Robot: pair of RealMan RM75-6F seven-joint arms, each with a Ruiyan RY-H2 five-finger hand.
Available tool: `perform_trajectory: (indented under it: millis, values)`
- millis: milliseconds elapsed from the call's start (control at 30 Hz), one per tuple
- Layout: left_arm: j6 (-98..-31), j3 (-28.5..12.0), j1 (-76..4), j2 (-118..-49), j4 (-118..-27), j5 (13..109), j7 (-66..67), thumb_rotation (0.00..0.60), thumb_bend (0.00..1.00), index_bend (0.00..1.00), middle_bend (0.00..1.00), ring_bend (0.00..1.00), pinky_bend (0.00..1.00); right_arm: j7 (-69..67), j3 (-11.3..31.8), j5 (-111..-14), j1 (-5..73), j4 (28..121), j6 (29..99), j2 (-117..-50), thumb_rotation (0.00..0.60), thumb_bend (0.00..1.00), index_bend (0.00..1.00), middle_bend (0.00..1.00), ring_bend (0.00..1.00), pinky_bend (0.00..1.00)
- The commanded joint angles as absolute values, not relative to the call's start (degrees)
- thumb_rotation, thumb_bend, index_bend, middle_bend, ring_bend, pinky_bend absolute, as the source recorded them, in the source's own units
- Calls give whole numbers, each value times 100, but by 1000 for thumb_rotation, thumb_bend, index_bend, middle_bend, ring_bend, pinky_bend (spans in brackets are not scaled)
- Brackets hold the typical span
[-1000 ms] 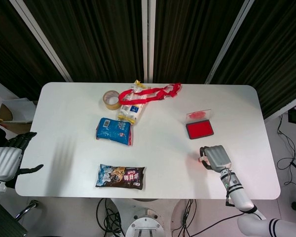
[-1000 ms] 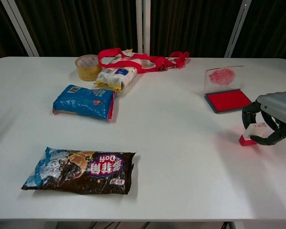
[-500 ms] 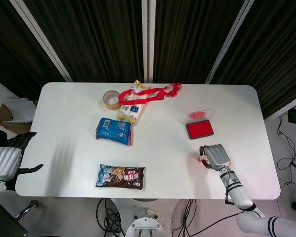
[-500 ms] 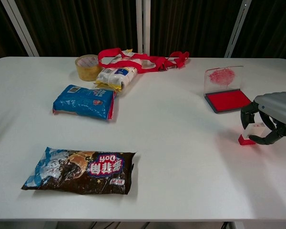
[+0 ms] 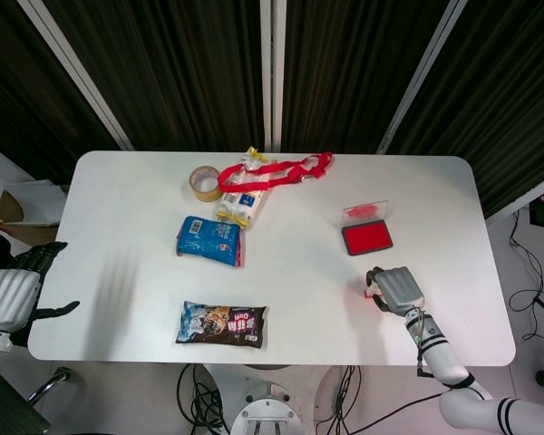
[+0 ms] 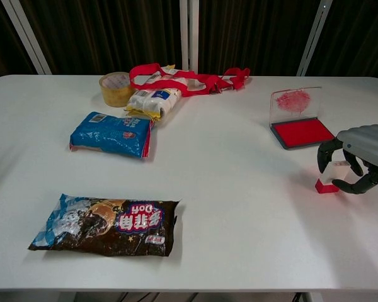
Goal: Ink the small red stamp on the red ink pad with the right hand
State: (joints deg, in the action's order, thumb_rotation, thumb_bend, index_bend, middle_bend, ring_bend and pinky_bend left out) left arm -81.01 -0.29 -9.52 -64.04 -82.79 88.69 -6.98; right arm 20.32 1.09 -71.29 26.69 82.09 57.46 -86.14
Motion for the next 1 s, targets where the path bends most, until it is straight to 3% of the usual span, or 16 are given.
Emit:
perform_trajectory:
  millis: [33, 333, 500, 600, 700, 767, 867, 1000]
  values:
    - [-8099, -27, -952, -6404, -8279, 8868, -698, 451, 63, 111, 128, 140, 251, 2033, 101, -7154, 2658, 8252, 5763, -8579, 600, 302, 406, 343, 609, 872]
    - [-8131, -26, -940, -6395, -8289, 8884, -709, 450, 63, 111, 128, 140, 251, 2076, 8, -7356, 2585, 8677, 5915, -8220, 600, 287, 265, 250, 585, 870]
    - [-8165, -27, -923, -6348, -8337, 8888, -686, 451, 63, 111, 128, 140, 251, 1957, -166, -7922, 2223, 9448, 6702, -7428, 600, 255, 195, 213, 532, 838]
    - [-8209, -36, -916, -6301, -8419, 8908, -646, 452, 64, 111, 128, 140, 251, 1656, -300, -8236, 1873, 9934, 7296, -6763, 600, 202, 90, 138, 389, 678]
    - [-8247, -46, -911, -6245, -8518, 8928, -580, 452, 63, 111, 128, 140, 251, 1275, -410, -8373, 1533, 10203, 7761, -6147, 600, 148, 5, 20, 96, 260]
    - [-8267, -57, -910, -6219, -8565, 8932, -537, 452, 63, 111, 128, 140, 251, 985, -314, -8399, 1345, 10152, 8149, -6017, 600, 105, 0, 0, 2, 44]
    - [-8303, -81, -904, -6213, -8603, 8921, -497, 448, 64, 111, 128, 140, 250, 511, -23, -8317, 1101, 9699, 8724, -6205, 600, 70, 0, 0, 0, 0]
    - [-8366, -93, -879, -6233, -8616, 8928, -444, 450, 64, 111, 128, 140, 250, 407, 157, -7975, 998, 9442, 8698, -6369, 600, 62, 0, 0, 0, 0]
